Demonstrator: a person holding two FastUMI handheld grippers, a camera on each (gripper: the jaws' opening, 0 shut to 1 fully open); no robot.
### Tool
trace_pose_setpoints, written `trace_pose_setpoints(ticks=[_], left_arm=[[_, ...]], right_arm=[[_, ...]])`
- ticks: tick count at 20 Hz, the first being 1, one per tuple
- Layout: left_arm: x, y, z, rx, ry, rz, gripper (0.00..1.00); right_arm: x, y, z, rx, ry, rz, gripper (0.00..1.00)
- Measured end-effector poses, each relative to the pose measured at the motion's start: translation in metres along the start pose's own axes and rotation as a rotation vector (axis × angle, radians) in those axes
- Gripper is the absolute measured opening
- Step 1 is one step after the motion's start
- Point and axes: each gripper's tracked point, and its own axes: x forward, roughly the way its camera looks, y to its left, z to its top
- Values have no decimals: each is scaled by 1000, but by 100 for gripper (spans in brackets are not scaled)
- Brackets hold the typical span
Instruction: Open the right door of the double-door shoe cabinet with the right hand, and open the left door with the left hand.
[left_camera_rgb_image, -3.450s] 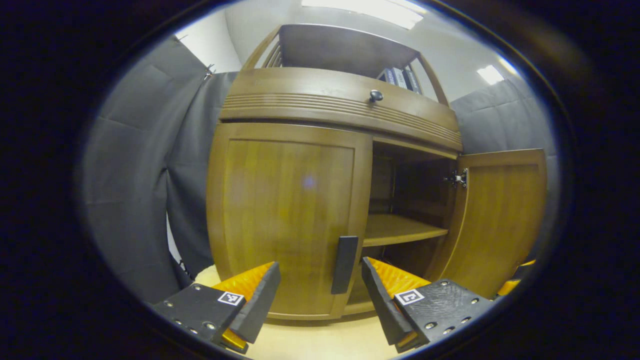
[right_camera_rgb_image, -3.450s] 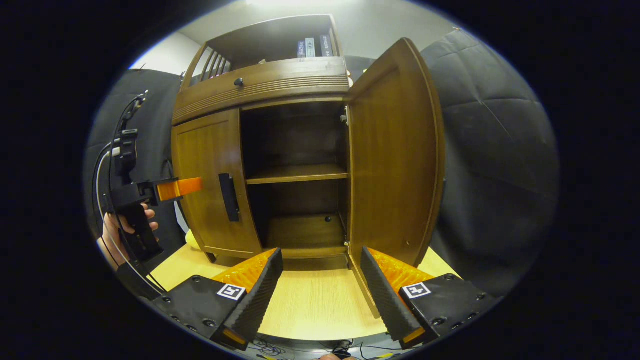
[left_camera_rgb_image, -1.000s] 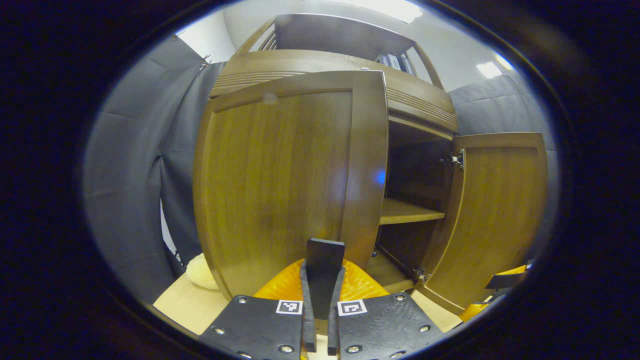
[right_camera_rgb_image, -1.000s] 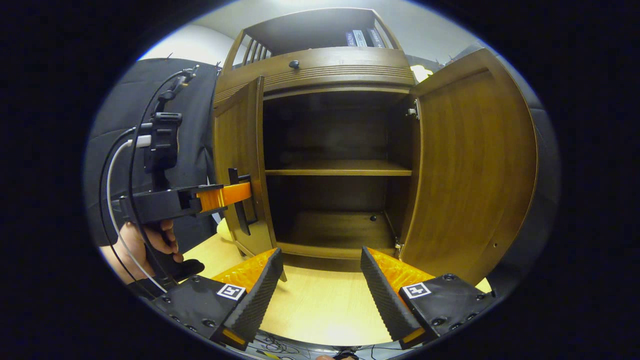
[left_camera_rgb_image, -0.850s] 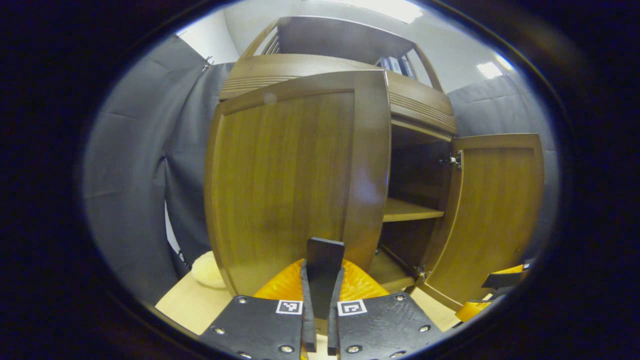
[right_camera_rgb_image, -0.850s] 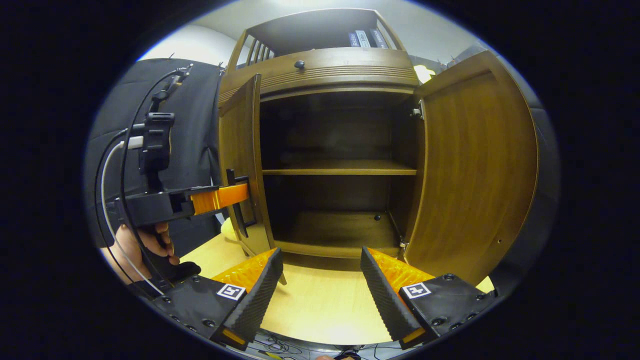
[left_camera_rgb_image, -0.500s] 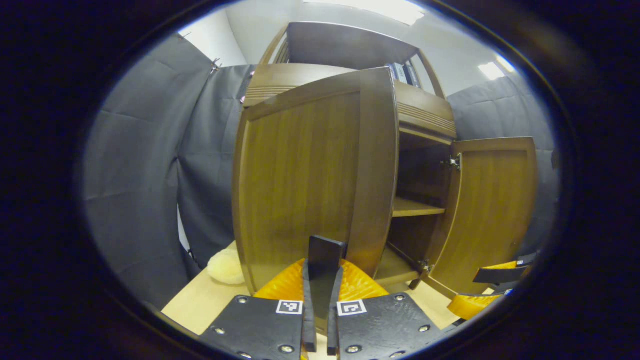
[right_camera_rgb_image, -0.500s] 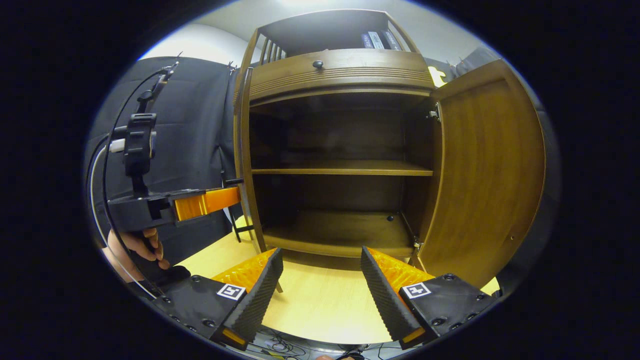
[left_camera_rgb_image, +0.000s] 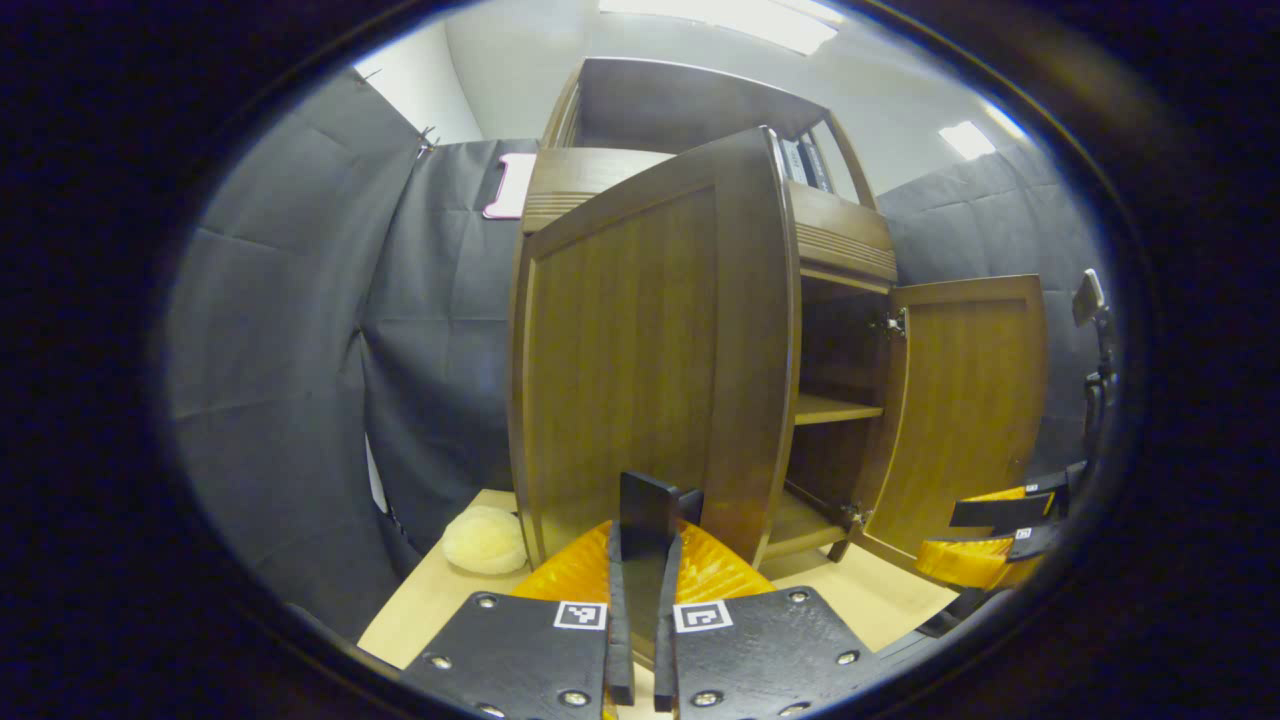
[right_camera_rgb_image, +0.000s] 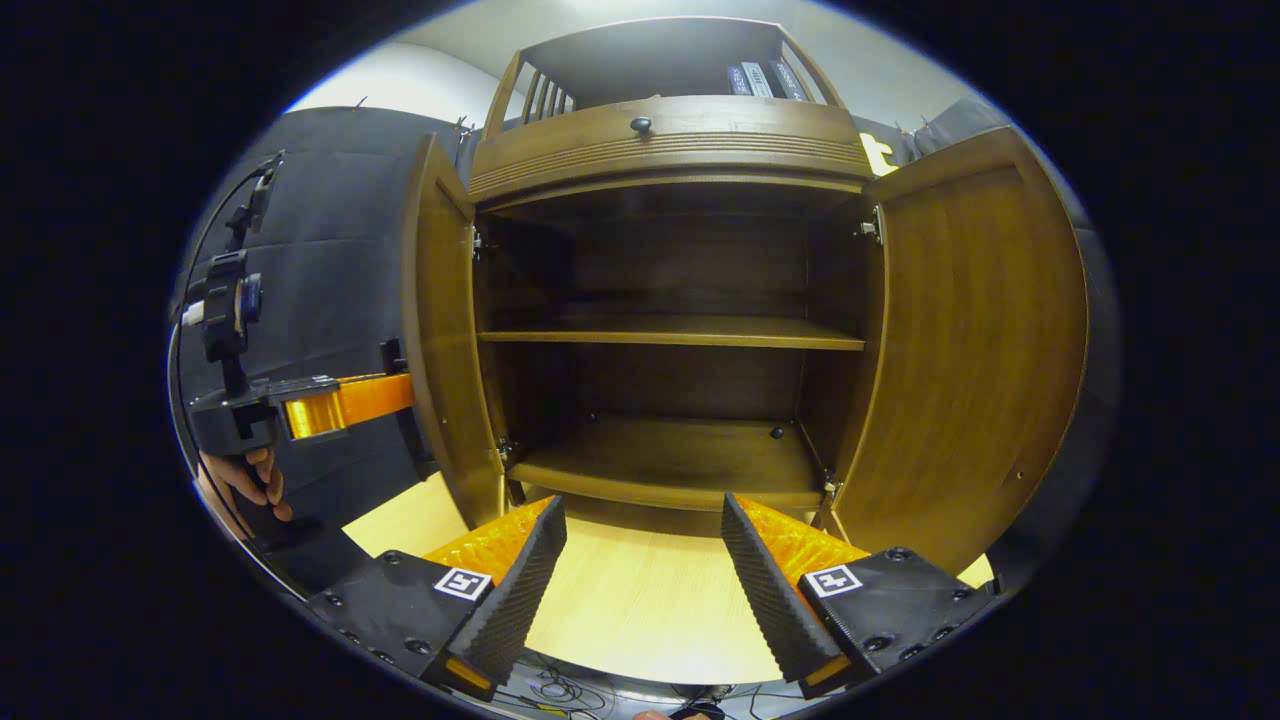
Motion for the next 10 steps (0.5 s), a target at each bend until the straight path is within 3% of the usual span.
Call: trace_pose_setpoints(ticks=[2,3,4,10], left_arm=[[-10,12,1,6,-3,0,10],[-13,19,1,10,-8,6,10],[-16,28,1,11,-16,14,10],[-32,81,10,62,-95,-8,9]], right_arm=[[0,-8,2,-2,-1,-21,92],[0,-11,3,-1,0,-34,98],[1,-14,3,2,3,-45,92],[4,-18,8,-18,13,-60,92]])
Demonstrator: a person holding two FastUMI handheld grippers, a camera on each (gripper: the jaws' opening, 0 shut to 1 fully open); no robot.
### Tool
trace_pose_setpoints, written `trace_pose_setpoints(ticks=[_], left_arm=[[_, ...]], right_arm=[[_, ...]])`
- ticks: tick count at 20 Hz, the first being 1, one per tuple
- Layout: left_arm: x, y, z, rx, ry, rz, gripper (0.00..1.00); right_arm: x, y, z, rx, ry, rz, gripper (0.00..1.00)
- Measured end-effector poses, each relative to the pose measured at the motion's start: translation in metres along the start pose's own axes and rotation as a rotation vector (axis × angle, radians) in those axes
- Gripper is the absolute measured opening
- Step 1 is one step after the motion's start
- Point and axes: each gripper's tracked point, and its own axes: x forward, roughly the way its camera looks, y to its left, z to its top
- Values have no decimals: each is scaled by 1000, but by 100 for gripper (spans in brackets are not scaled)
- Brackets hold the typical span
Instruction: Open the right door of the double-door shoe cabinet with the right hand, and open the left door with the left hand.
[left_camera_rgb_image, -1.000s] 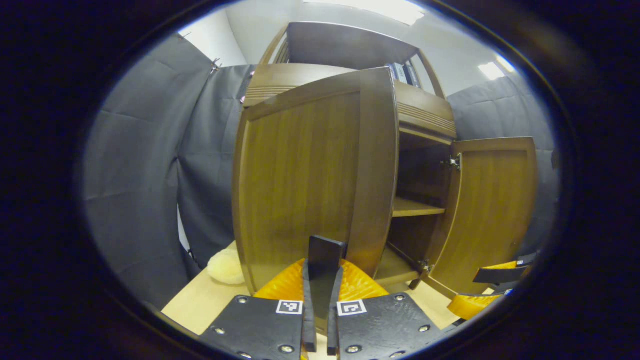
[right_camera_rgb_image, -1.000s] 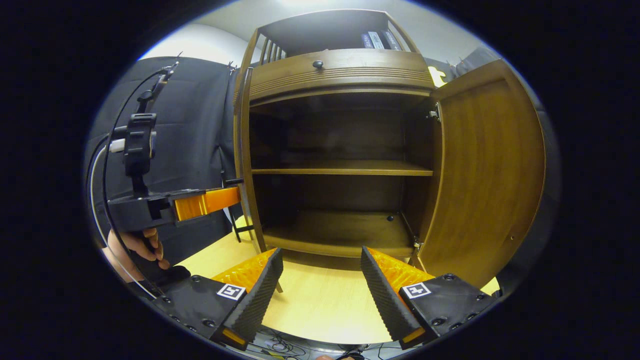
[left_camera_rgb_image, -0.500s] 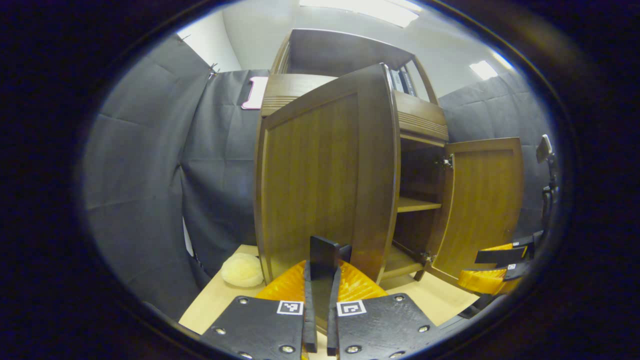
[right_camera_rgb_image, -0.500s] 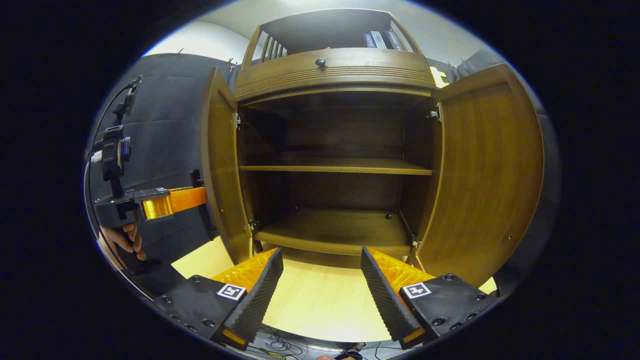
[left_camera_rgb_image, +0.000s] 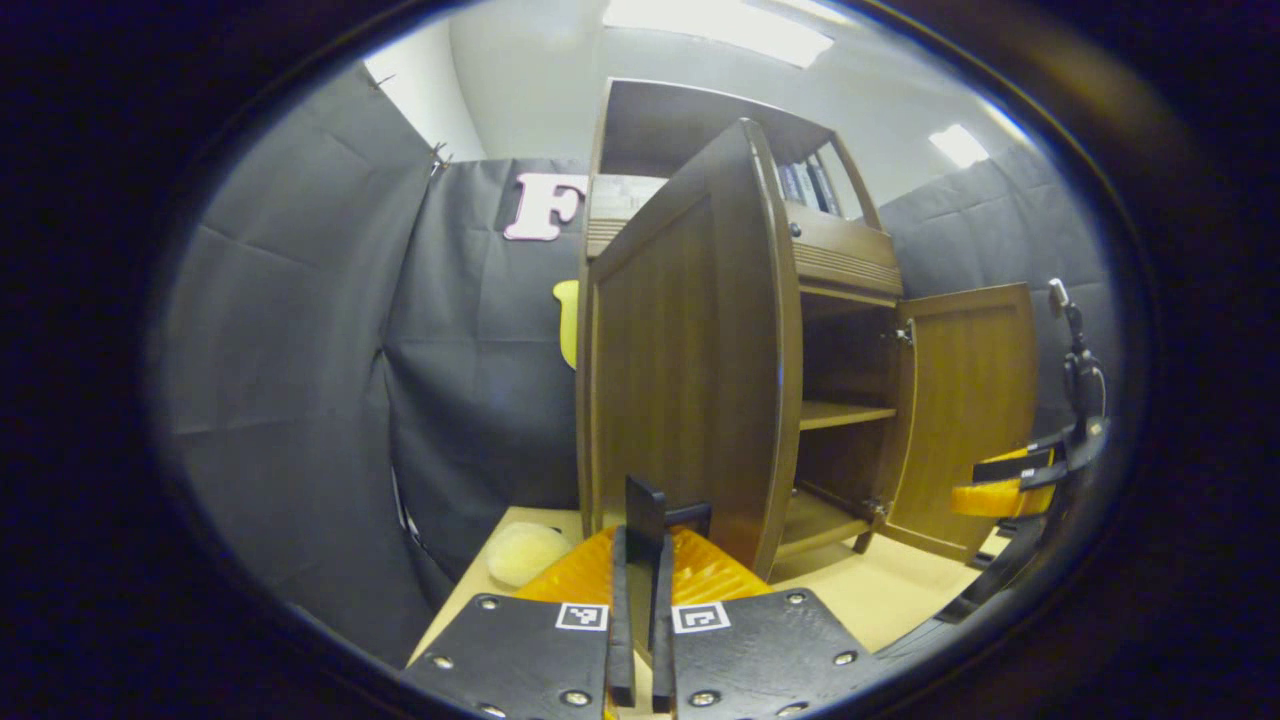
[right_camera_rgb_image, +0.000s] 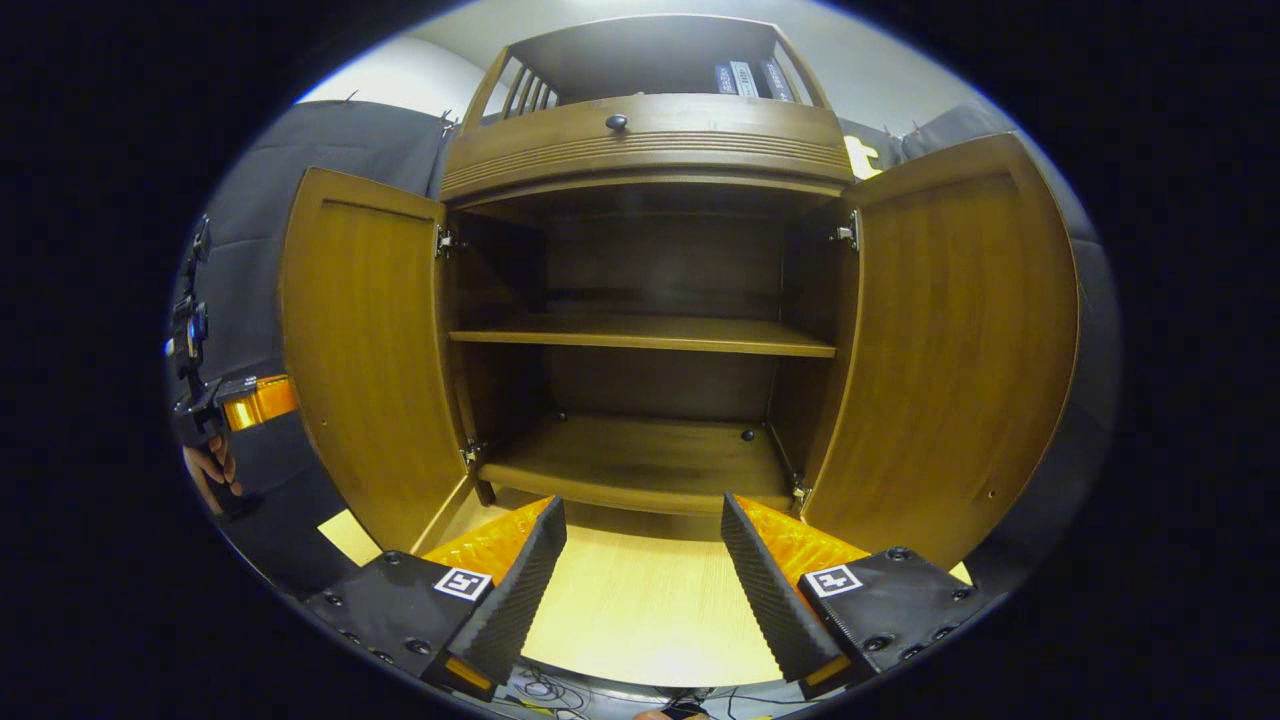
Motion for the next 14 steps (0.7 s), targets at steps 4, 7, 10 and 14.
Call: trace_pose_setpoints(ticks=[4,7,10,14], left_arm=[[-7,42,-1,-18,-22,-21,8],[-10,63,-4,-26,-23,-33,8],[-13,66,-4,-48,-26,-50,8],[-17,62,-3,15,-7,-38,8]], right_arm=[[-2,2,6,-36,6,2,92],[-1,0,13,-40,16,-4,97],[2,-7,24,-32,10,-22,97],[2,-22,39,-26,-36,-42,97]])
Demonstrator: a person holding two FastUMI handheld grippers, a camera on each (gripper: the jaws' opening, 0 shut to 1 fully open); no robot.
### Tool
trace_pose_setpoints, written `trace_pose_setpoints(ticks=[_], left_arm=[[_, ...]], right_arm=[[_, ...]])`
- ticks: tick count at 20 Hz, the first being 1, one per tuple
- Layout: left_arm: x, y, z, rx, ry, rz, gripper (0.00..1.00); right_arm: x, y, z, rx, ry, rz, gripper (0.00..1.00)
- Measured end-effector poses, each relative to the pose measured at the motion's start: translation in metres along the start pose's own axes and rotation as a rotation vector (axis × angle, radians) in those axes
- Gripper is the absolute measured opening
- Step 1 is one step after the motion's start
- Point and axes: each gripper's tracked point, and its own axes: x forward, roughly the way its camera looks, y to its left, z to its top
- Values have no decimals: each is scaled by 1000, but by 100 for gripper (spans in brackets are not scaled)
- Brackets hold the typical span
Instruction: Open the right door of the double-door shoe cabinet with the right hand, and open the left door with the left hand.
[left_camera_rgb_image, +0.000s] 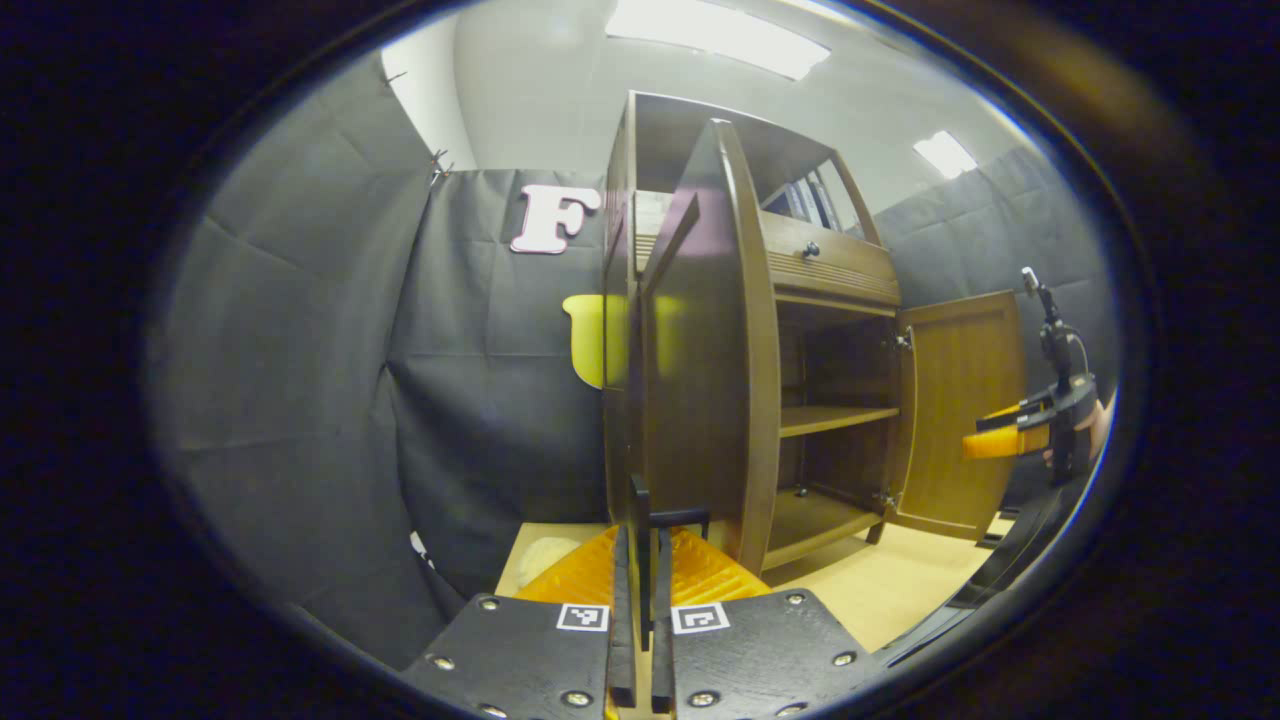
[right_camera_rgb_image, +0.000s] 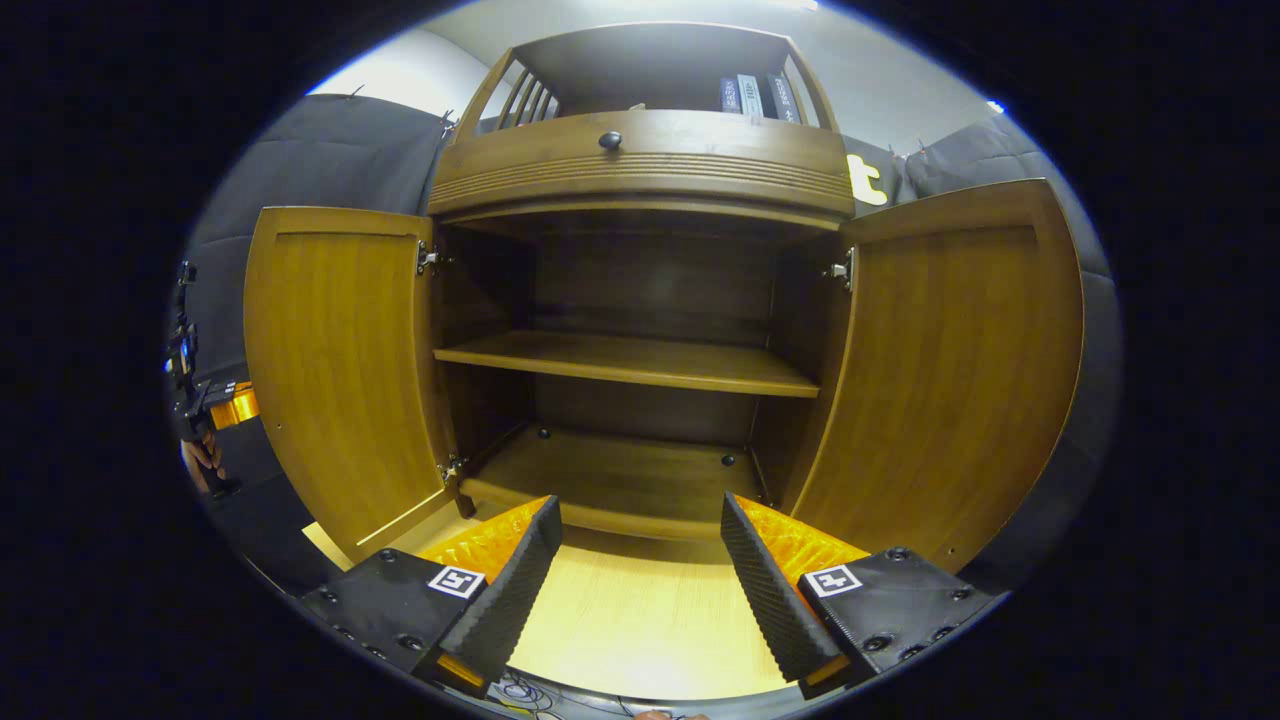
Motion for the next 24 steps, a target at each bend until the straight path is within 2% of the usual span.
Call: trace_pose_setpoints(ticks=[3,7,8,11,14,17,18,19,20,23,24], left_arm=[[-12,0,0,-6,24,42,8],[-40,0,25,18,27,150,8],[-47,-4,32,11,26,166,8],[-66,-26,59,1,12,195,8],[-75,-63,94,-9,-24,203,8],[-75,-101,109,-18,-24,202,8],[-71,-110,110,-33,-22,214,10],[-70,-121,111,-53,-23,227,21],[-70,-130,111,-64,-23,248,33],[-69,-150,101,-85,3,309,55],[-68,-156,96,-100,10,327,63]], right_arm=[[0,-16,3,8,-20,-11,97],[-2,-34,-4,28,-3,-9,100],[-5,-39,-1,33,-12,-7,97],[-17,-52,5,34,-14,4,97],[-32,-58,11,73,-6,52,97],[-44,-68,12,108,-2,77,97],[-46,-69,10,121,2,84,100],[-49,-71,6,128,9,90,96],[-51,-72,3,133,12,91,99],[-62,-74,-2,141,10,112,95],[-65,-76,-3,131,3,118,98]])
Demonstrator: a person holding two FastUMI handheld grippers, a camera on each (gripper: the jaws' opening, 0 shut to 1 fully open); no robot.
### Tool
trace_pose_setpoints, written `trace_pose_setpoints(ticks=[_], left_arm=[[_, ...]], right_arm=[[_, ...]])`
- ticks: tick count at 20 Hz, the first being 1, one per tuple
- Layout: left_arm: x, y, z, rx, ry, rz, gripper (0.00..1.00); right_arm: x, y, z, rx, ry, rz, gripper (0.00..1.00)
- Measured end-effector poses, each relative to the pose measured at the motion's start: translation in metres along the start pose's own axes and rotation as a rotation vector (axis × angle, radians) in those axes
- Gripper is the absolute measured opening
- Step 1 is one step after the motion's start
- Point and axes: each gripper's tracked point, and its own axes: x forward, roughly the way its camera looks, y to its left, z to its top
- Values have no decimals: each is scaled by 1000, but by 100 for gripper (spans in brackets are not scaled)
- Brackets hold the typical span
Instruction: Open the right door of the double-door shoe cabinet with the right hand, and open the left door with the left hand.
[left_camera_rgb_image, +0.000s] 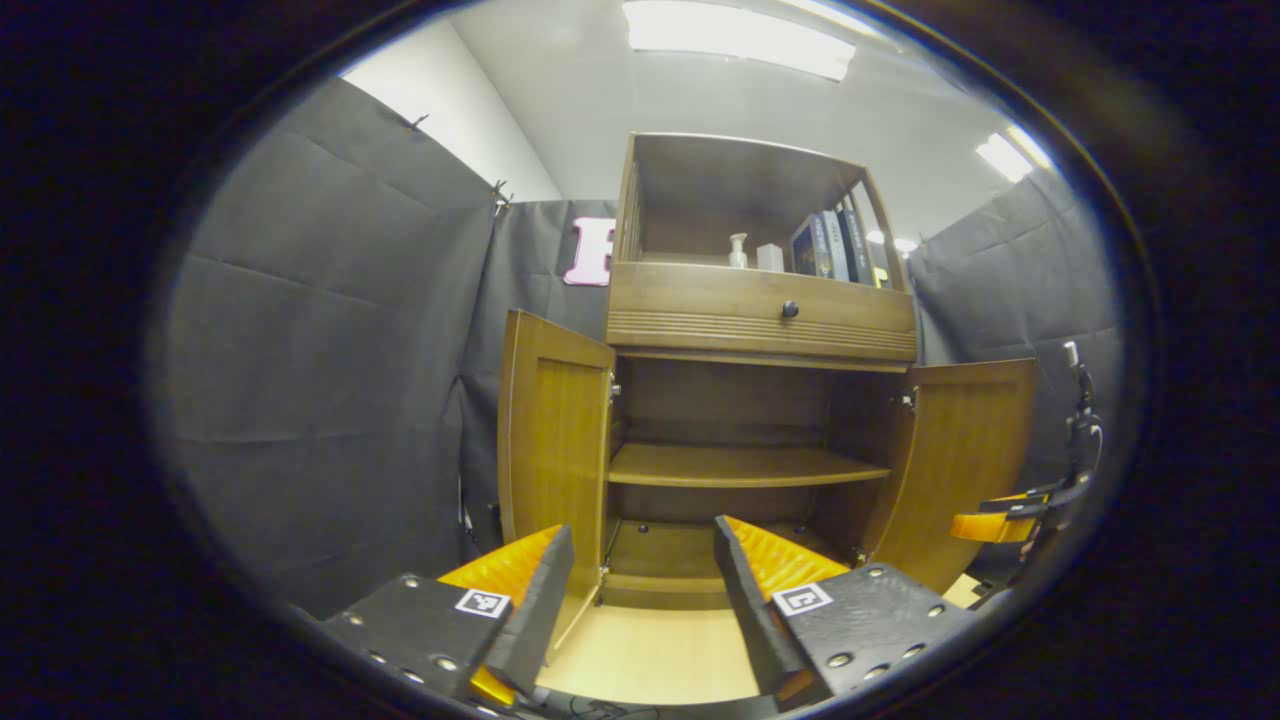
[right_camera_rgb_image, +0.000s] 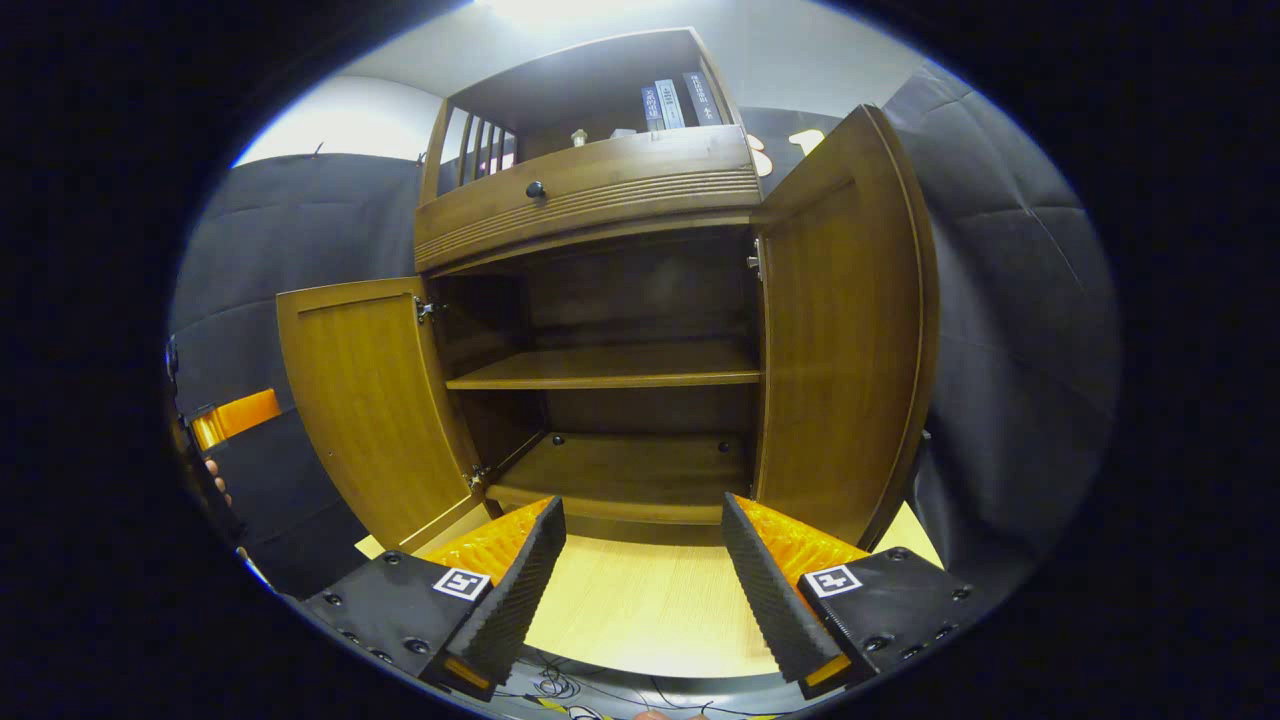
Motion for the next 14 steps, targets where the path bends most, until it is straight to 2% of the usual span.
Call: trace_pose_setpoints(ticks=[4,9,11,14], left_arm=[[-2,-22,-15,-55,32,19,93],[12,-23,-2,-2,13,25,93],[23,-15,8,20,-17,38,93],[37,-13,3,31,-7,22,93]], right_arm=[[-18,-4,-1,-39,-9,12,98],[-27,-9,-1,-34,2,22,98],[-30,-10,1,-69,3,29,98],[-31,-14,8,-92,4,-15,98]])
